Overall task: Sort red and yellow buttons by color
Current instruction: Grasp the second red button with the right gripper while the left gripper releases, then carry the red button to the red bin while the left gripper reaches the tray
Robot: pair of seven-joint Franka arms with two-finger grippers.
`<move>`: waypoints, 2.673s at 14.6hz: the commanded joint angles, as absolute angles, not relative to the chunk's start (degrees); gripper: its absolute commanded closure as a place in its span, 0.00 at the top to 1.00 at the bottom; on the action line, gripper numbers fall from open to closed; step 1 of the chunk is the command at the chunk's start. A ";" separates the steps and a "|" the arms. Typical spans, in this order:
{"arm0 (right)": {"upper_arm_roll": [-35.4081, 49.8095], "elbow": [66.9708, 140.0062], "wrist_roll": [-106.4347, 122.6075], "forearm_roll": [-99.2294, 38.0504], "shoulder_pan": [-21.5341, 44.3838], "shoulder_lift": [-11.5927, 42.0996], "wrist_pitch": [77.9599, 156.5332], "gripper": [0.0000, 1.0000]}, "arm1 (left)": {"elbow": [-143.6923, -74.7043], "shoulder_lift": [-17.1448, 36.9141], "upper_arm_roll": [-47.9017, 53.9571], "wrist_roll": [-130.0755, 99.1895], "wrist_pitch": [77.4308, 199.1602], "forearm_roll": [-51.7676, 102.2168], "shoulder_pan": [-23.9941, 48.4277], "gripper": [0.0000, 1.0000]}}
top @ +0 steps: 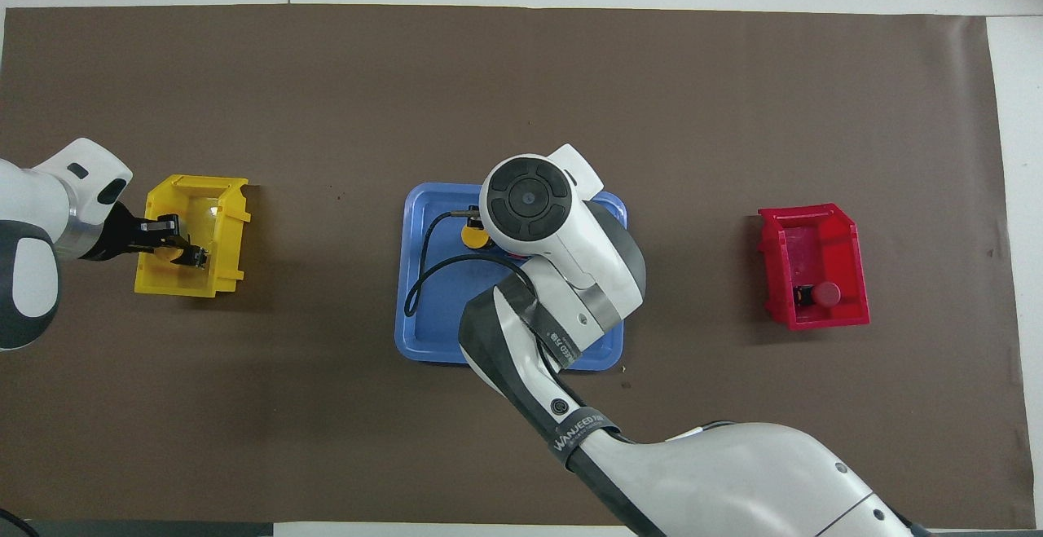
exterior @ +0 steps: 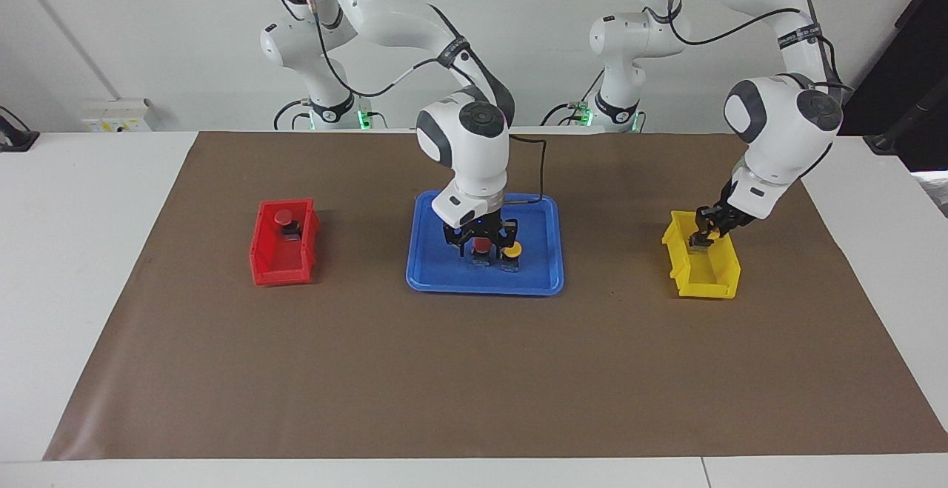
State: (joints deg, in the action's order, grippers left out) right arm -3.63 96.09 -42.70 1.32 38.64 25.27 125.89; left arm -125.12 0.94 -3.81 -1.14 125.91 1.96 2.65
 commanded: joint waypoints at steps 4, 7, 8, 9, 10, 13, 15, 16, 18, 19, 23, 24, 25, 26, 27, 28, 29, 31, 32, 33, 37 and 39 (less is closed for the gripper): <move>-2.99 99.23 -43.33 1.05 38.67 23.20 126.65 0.76 | -129.02 -0.09 -4.04 -0.26 130.96 2.46 3.16 0.01; -2.99 99.67 -43.16 1.05 38.67 23.12 126.56 0.76 | -129.46 0.35 -4.04 0.09 131.31 2.46 3.16 0.04; -2.99 99.67 -43.15 1.05 38.67 23.12 126.56 0.76 | -129.29 0.35 -4.04 0.87 131.05 2.46 3.16 0.15; -2.64 99.67 -43.15 0.97 38.67 23.12 126.48 0.75 | -129.20 0.35 -4.04 1.23 130.78 2.46 3.25 0.42; -2.20 99.75 -43.24 0.97 38.67 23.12 126.47 0.75 | -128.94 0.35 -4.04 1.14 130.17 2.46 3.25 0.51; -2.11 99.84 -43.24 0.79 38.67 22.94 126.04 0.75 | -125.87 -0.09 -4.04 1.14 125.27 2.46 3.25 0.57; -1.67 100.54 -43.15 0.79 38.67 22.50 125.77 0.71 | -122.53 -0.44 -4.04 1.05 121.05 2.46 3.16 0.60; -1.76 100.63 -43.15 0.79 38.67 22.50 125.68 0.66 | -120.61 -0.61 -4.04 0.97 118.50 2.46 3.16 0.62; -1.67 100.72 -43.15 0.79 38.58 22.41 125.60 0.51 | -116.04 -1.49 -4.04 0.88 112.53 2.46 3.16 0.77; -1.67 100.55 -43.15 0.79 38.50 22.41 125.51 0.42 | -113.67 -1.84 -3.96 1.05 109.28 2.46 3.16 0.93; -1.67 97.31 -42.89 0.79 36.49 20.22 119.82 0.23 | -105.58 -6.23 -3.78 1.23 95.13 2.11 3.16 1.00; -1.67 96.69 -41.24 0.79 35.78 18.21 117.27 0.23 | -103.29 -6.76 -3.61 1.23 92.05 2.02 3.25 1.00; -1.67 96.85 -37.57 0.62 34.38 14.97 114.46 0.23 | -101.01 -6.77 -3.34 1.49 89.32 1.41 3.25 1.00; -1.76 97.64 -32.74 -0.25 31.32 11.29 110.87 0.23 | -98.99 -6.59 -3.17 3.50 86.95 0.54 3.34 1.00; -1.84 99.04 -28.26 -0.52 28.33 7.77 106.91 0.23 | -98.36 -6.33 -2.90 5.86 86.75 0.53 3.34 1.00; -2.02 100.79 -24.30 -0.53 25.52 4.60 105.48 0.23 | -98.09 -6.15 -2.47 6.85 87.44 0.53 3.34 1.00; -1.93 102.03 -20.43 -0.53 21.66 2.13 104.77 0.23 | -98.26 -6.15 -2.37 6.77 88.67 0.61 3.34 1.00; -1.93 106.58 -10.42 -0.70 14.97 -2.26 104.94 0.23 | -100.97 -6.41 -1.94 3.19 93.57 0.79 3.60 1.00; -1.93 108.44 -6.37 -1.40 11.20 -2.89 105.81 0.23 | -104.12 -6.50 -0.72 -3.45 98.48 0.79 6.04 1.00; -1.93 110.63 -3.11 -1.93 8.12 -3.51 108.26 0.23 | -106.67 -5.89 -0.62 -10.48 103.31 0.79 9.81 1.00; -1.93 117.94 5.44 -2.11 1.24 -5.10 113.98 0.23 | -108.37 -1.15 -0.35 -23.27 110.99 1.05 19.85 1.00; -1.93 121.19 5.62 -2.11 1.06 -4.75 118.54 0.23 | -108.02 3.75 -0.61 -30.19 115.90 1.23 26.86 1.00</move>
State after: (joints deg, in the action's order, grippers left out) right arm -2.94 116.79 4.88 -1.16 1.56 -3.15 114.51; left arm -108.14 0.21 0.45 -24.67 111.82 1.50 21.69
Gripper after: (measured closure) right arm 0.577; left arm 0.000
